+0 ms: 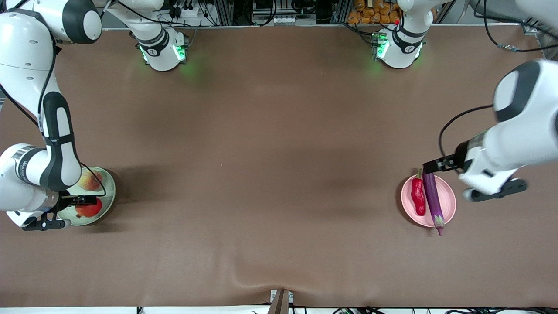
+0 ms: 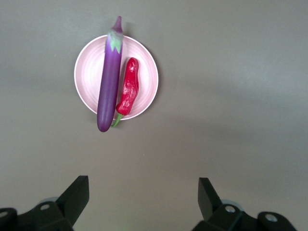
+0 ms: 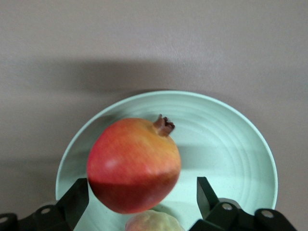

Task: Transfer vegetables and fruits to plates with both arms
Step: 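Release the pomegranate on the green plate while the left gripper withdraws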

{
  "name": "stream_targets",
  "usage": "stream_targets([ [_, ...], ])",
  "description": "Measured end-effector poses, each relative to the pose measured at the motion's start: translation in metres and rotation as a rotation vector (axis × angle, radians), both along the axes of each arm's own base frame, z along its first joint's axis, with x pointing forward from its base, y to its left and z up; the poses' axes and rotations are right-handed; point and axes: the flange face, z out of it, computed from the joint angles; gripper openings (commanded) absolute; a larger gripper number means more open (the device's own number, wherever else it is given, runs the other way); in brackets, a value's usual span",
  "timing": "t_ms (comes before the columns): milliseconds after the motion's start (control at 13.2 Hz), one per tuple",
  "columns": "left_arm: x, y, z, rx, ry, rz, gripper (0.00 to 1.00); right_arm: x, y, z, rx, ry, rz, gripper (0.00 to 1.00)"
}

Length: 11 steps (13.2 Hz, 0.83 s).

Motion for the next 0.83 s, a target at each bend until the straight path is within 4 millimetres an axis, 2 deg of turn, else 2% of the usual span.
stream_targets([
  [152, -0.011, 0.016, 0.033, 0.002, -0.037, 0.014, 1.0, 0.011, 0.016, 0.016, 0.016, -0.022, 0.025, 1.0],
  [303, -0.028, 0.017, 0.059, 0.032, -0.058, -0.023, 1.0, 0.024, 0.048, 0.049, 0.053, -0.007, 0.077, 1.0],
  [531, -0.056, 0.013, 0.08, 0.059, -0.072, -0.048, 1.0, 0.035, 0.117, 0.136, 0.08, 0.004, 0.175, 1.0],
  [607, -0.066, 0.014, 0.085, 0.071, -0.073, -0.045, 1.0, 0.034, 0.133, 0.164, 0.083, 0.007, 0.198, 1.0],
  [683, -0.075, 0.018, 0.088, 0.077, -0.073, -0.05, 1.0, 0.032, 0.141, 0.187, 0.086, 0.007, 0.209, 1.0],
  [834, -0.087, 0.034, 0.093, 0.059, -0.072, -0.078, 1.0, 0.023, 0.143, 0.231, 0.091, 0.006, 0.217, 1.0],
])
